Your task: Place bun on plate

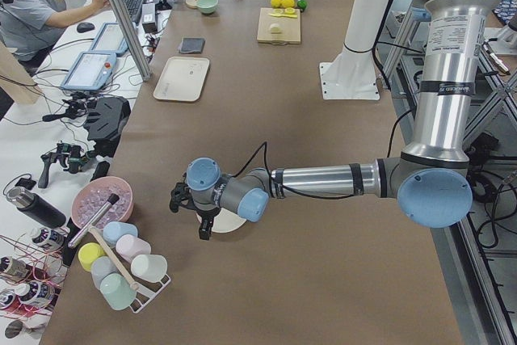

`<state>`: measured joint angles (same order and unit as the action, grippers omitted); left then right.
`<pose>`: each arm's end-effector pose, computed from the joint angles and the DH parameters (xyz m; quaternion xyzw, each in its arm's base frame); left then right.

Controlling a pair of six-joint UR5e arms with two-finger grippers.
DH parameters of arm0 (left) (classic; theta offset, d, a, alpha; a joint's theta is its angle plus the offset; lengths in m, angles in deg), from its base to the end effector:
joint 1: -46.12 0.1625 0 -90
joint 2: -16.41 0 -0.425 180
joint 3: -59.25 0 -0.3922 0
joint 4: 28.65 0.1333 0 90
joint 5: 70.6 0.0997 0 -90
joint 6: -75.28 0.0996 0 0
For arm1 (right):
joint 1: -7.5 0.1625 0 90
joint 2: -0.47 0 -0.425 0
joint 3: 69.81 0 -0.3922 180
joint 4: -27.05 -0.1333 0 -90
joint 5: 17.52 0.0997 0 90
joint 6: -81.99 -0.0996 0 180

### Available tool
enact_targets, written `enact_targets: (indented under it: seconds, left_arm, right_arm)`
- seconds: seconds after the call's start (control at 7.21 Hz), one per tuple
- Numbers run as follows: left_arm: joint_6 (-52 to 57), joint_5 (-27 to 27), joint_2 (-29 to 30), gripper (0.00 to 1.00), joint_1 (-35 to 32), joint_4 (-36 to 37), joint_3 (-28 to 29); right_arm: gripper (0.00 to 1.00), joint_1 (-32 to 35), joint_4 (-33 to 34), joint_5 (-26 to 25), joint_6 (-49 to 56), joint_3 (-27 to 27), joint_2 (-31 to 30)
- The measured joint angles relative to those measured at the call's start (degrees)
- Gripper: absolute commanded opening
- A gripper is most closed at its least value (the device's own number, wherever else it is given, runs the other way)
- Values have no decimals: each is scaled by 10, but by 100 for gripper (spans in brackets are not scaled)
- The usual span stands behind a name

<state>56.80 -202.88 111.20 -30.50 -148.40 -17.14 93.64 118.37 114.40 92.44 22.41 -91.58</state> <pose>0.0610 -0.5431 0.6794 0.0656 0.3875 0.0246 0.9192 0.0346 -0.4786 0.6622 0.0112 -0.3576 -0.1127 0.9270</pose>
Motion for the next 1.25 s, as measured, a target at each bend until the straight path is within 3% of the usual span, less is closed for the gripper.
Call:
enact_targets:
  seconds: [0.14, 0.42, 0.83, 1.25]
  left_arm:
    - [-31, 23, 12, 96, 25, -20, 18]
    - [-66, 45, 22, 85, 55, -66, 52]
    - [-77, 44, 21, 68, 59, -84, 66]
    - [-77, 42, 17, 62, 60, -86, 73]
  right_arm:
    - [100, 0, 0, 0, 0, 0, 1]
    - [100, -1, 0, 0, 0, -1, 2]
    - [100, -1, 0, 0, -1, 0, 3]
    - [100, -1, 0, 0, -5, 3, 3]
